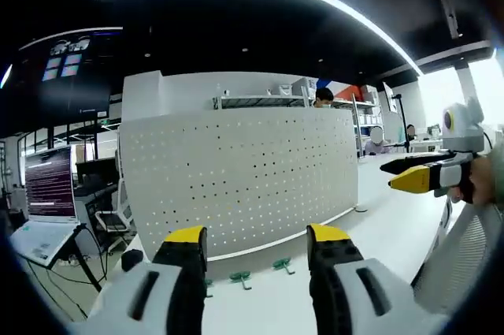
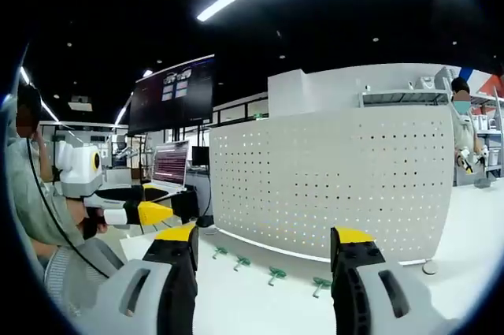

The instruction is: Insert the hook assembly into the mounting plate slot until the hook locks in place.

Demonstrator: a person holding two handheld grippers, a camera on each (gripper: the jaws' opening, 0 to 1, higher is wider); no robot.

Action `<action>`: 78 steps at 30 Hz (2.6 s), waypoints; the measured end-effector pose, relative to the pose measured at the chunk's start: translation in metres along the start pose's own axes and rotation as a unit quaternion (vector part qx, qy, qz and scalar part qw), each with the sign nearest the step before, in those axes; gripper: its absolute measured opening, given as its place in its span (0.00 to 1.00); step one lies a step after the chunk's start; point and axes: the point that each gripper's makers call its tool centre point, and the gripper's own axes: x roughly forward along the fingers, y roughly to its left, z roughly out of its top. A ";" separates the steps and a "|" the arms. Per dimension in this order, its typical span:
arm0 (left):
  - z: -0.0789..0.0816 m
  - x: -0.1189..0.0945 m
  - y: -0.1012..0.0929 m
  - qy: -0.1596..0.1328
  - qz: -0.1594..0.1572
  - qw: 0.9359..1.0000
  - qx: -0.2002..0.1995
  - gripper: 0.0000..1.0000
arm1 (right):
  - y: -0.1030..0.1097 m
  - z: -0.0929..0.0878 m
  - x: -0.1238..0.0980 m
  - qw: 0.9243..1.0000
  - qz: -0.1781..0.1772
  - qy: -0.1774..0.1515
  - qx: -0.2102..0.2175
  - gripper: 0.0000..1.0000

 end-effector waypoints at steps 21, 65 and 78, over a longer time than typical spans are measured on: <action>0.001 0.000 0.001 -0.002 0.001 1.000 -0.001 0.52 | 0.000 0.000 0.001 1.000 0.000 0.001 -0.002 0.65; -0.014 0.022 0.040 0.036 -0.019 0.999 0.002 0.51 | -0.023 -0.010 0.000 0.999 -0.047 0.023 0.007 0.65; -0.067 0.052 0.076 0.132 -0.083 0.976 0.154 0.35 | -0.034 -0.016 -0.002 0.997 -0.075 0.037 0.004 0.65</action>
